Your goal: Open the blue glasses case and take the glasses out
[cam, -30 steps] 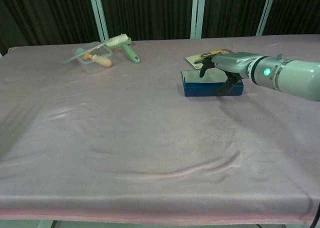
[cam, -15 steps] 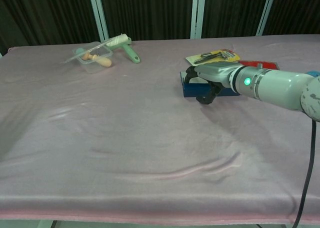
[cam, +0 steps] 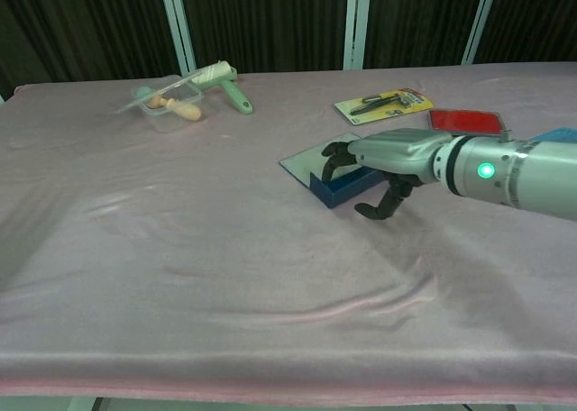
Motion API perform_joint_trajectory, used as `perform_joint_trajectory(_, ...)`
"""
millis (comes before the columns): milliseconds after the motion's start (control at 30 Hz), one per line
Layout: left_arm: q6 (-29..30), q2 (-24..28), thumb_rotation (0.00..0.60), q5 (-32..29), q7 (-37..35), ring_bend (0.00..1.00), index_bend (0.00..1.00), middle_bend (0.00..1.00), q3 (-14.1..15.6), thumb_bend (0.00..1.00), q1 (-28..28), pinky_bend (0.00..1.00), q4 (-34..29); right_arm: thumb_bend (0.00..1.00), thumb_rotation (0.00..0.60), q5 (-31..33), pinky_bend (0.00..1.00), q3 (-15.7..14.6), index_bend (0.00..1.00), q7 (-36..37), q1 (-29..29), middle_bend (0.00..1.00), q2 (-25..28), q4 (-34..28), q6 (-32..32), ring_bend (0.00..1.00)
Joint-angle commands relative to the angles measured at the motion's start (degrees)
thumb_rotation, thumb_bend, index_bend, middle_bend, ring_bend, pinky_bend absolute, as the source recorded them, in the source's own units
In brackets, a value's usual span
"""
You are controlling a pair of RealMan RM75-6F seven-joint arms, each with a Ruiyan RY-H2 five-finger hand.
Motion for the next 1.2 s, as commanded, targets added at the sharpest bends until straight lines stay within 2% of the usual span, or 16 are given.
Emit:
perform_joint_trajectory(33,0.27,0.09,0.6,0.54,-0.04,0.0,0.0,0.0,0.29,0.44,0.13,0.03,-0.15,0.59,0.6,-4.13,0.01,-4.39,0.35,1.3,-3.19,0.11,5.5,-5.82,1.18,0.08)
perform_joint_trajectory(300,0.76,0.09,0.6,1.45,0.1,0.0,0.0,0.0,0.75,0.44,0.34,0.04,-0.16,0.59,0.6,-12.33,0.01,-9.63,0.34,5.58,-8.38,0.11,12.33,-9.78,5.48,0.08)
perform_joint_trajectory(467,0.45,-0.01,0.6,1.55,0.34,0.0,0.0,0.0,0.9,0.44,0.25,0.04,-0.14,0.59,0.6,-14.87,0.01,-10.96,0.34,7.13,-10.28,0.11,14.21,-7.79,6.95,0.08)
perform_joint_trajectory(767,-0.32,-0.4,0.6,1.16,1.06,0.0,0.0,0.0,0.91,0.44,0.01,0.04,-0.04,0.59,0.6,-11.24,0.01,-7.67,0.34,7.7,-9.89,0.1,11.43,2.02,4.68,0.08)
perform_joint_trajectory(1033,-1.65,-1.04,0.6,-0.06,2.58,0.0,0.0,0.0,0.61,0.44,-0.43,0.04,-0.07,0.6,0.6,-5.85,0.0,-2.33,0.34,4.5,-4.63,0.1,3.05,14.44,-0.8,0.08)
perform_joint_trajectory(1200,-1.88,-1.16,0.6,-0.53,3.02,0.0,0.0,0.0,0.51,0.44,-0.46,0.04,-0.18,0.6,0.6,-5.77,0.0,-1.48,0.33,3.26,-2.31,0.1,0.33,18.31,-2.97,0.08)
